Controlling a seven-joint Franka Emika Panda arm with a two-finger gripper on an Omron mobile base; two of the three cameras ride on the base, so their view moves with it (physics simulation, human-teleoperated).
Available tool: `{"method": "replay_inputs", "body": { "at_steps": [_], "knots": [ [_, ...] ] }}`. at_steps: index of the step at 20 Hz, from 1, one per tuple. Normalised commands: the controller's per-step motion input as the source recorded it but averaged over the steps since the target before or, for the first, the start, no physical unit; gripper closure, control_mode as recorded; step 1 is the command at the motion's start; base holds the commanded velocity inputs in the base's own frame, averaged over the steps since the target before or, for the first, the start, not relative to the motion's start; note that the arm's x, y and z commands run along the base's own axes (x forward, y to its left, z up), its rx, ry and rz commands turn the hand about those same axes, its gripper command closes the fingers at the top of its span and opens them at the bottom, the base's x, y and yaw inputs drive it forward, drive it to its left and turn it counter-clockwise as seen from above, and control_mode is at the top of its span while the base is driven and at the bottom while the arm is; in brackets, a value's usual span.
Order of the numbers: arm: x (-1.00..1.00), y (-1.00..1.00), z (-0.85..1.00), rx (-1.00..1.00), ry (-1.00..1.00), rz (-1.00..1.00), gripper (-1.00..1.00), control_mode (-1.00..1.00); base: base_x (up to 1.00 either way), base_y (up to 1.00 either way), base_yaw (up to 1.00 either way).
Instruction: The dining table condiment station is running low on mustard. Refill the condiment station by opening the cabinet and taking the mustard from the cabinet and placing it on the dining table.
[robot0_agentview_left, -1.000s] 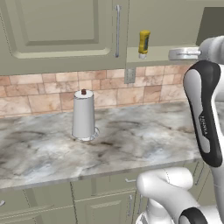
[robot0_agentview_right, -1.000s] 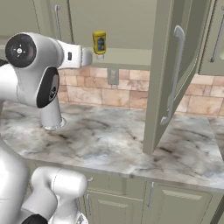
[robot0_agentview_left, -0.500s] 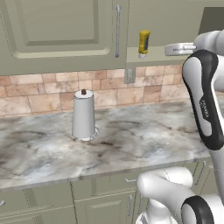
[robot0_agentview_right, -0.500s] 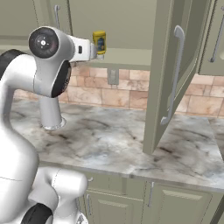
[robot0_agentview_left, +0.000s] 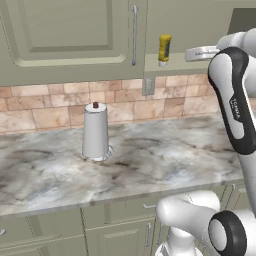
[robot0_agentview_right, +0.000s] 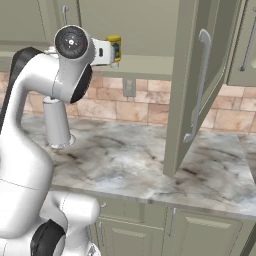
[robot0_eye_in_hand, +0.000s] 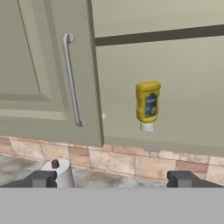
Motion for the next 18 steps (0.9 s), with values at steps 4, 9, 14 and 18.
{"method": "replay_inputs", "body": {
  "at_steps": [4, 9, 14, 18],
  "knots": [
    [0.36, 0.03, 0.0, 0.0, 0.02, 0.0, -1.0, -1.0, 0.0, 0.0, 0.0],
    [0.29, 0.0, 0.0, 0.0, 0.0, 0.0, -1.0, -1.0, 0.0, 0.0, 0.0],
    [0.36, 0.0, 0.0, 0.0, 0.0, 0.03, -1.0, -1.0, 0.0, 0.0, 0.0],
    [0.36, -0.01, -0.05, 0.0, 0.0, 0.05, -1.0, -1.0, 0.0, 0.0, 0.0]
  ]
}}
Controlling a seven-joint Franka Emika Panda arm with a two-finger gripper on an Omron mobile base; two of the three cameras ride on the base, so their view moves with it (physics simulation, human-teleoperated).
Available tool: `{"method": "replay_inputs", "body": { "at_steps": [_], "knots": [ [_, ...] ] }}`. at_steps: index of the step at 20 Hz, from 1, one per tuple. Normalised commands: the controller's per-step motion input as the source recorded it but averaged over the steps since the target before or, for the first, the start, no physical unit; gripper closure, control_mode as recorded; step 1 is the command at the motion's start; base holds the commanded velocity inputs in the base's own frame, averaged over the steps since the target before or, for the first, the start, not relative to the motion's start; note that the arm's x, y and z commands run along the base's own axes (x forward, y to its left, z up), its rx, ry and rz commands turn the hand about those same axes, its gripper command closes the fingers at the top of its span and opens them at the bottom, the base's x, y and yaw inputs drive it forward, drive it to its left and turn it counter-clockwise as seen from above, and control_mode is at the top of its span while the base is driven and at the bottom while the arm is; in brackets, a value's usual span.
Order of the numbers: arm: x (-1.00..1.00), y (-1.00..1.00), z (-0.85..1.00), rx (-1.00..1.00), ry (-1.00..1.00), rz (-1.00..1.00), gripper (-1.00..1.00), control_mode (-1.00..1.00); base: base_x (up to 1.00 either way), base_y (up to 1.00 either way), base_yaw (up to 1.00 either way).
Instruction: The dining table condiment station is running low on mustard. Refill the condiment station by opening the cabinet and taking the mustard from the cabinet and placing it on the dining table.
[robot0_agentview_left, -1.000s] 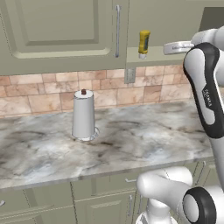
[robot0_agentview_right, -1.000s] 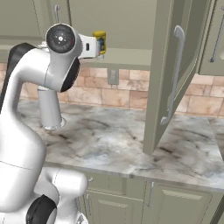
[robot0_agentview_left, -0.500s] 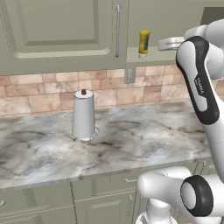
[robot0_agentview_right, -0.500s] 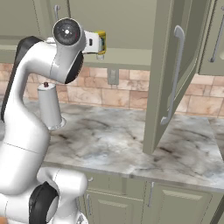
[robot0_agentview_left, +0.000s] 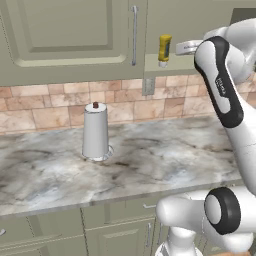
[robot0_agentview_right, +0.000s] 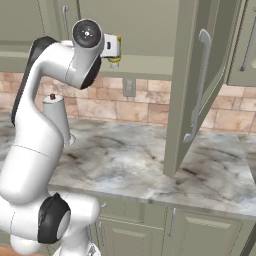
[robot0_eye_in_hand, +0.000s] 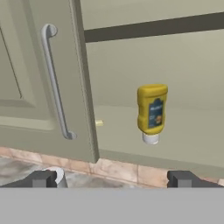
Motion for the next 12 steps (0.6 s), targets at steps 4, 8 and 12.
{"method": "replay_inputs", "body": {
  "at_steps": [4, 8, 12],
  "knots": [
    [0.36, -0.07, -0.13, 0.0, 0.0, 0.05, -1.0, -1.0, 0.0, 0.0, 0.0],
    [0.34, -0.08, -0.12, 0.0, 0.0, 0.06, -1.0, -1.0, 0.0, 0.0, 0.0],
    [0.35, -0.08, -0.07, 0.0, 0.0, 0.06, -1.0, -1.0, 0.0, 0.0, 0.0]
  ]
}}
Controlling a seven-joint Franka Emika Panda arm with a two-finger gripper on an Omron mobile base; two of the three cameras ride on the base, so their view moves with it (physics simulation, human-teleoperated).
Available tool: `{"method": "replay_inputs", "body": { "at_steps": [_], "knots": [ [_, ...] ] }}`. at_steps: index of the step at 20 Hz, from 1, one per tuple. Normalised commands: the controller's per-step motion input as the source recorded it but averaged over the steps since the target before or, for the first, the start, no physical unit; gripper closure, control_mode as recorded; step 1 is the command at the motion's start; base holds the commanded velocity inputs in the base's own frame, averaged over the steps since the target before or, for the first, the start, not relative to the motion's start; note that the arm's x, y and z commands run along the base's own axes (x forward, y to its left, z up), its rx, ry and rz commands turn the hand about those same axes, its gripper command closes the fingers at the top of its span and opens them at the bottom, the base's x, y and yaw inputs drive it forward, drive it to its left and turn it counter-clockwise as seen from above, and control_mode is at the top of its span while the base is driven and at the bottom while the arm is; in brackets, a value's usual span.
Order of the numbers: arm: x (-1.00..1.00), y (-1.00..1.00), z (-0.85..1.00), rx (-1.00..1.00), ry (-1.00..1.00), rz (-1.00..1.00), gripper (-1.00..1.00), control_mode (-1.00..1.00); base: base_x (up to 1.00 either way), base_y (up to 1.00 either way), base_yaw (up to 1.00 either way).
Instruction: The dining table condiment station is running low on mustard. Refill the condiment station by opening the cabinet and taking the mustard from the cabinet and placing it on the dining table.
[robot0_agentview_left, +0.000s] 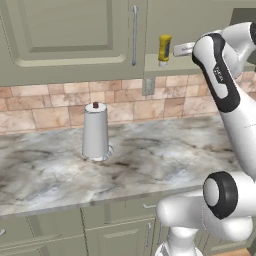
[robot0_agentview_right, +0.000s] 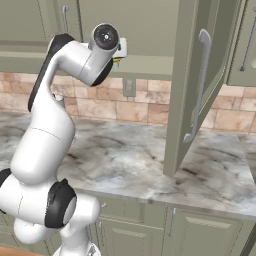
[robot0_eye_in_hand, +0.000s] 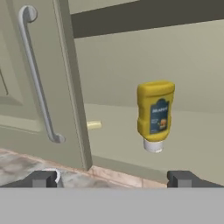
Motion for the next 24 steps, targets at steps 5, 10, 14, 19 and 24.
{"method": "replay_inputs", "body": {
  "at_steps": [5, 10, 14, 19, 24],
  "knots": [
    [0.37, -0.02, -0.01, 0.0, 0.0, 0.06, -1.0, -1.0, 0.0, 0.0, 0.0],
    [0.37, 0.0, 0.0, 0.0, 0.01, 0.05, -1.0, -1.0, 0.0, 0.0, 0.0],
    [0.35, 0.0, 0.0, 0.0, 0.02, 0.04, -1.0, -1.0, 0.0, 0.0, 0.0],
    [0.35, 0.0, 0.0, 0.0, 0.02, 0.03, -1.0, -1.0, 0.0, 0.0, 0.0],
    [0.32, -0.02, -0.01, 0.0, 0.01, 0.03, -1.0, -1.0, 0.0, 0.0, 0.0]
  ]
}}
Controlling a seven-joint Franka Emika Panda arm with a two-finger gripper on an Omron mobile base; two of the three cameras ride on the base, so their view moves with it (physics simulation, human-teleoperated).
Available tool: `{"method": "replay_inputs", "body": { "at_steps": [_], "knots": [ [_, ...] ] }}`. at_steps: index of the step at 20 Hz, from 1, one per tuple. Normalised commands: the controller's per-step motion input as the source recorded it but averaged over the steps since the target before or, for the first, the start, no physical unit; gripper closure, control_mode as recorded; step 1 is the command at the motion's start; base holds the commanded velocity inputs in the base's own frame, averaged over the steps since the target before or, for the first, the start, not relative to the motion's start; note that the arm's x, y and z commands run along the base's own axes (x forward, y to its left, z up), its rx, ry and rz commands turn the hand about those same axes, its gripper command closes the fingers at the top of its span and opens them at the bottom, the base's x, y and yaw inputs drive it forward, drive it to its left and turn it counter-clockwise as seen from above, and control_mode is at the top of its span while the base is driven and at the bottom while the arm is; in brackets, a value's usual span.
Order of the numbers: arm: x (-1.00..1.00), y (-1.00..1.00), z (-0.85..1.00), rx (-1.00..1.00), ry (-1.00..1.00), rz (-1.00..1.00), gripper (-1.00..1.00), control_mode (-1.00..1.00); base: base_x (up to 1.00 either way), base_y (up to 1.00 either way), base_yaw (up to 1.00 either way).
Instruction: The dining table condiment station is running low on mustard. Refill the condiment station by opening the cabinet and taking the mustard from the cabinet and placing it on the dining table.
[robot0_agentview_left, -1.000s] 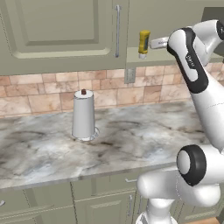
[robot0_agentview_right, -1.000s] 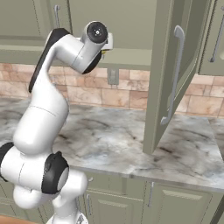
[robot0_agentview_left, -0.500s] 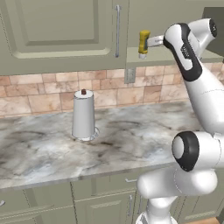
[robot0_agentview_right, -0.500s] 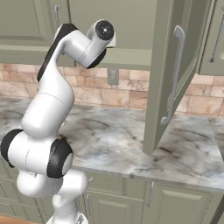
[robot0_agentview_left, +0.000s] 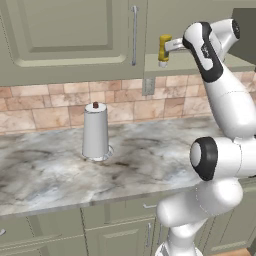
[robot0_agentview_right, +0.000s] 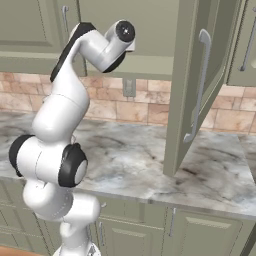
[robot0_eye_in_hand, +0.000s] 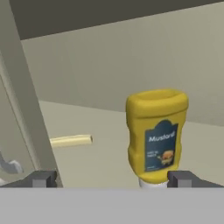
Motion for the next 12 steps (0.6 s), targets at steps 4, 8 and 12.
{"method": "replay_inputs", "body": {
  "at_steps": [4, 8, 12],
  "knots": [
    [0.28, -0.09, -0.04, 0.0, 0.0, 0.03, -1.0, -1.0, 0.0, 0.0, 0.0],
    [0.28, -0.12, -0.06, 0.0, 0.0, 0.02, -1.0, -1.0, 0.0, 0.0, 0.0],
    [0.3, -0.07, -0.07, 0.0, 0.0, 0.02, -1.0, -1.0, 0.0, 0.0, 0.0]
  ]
}}
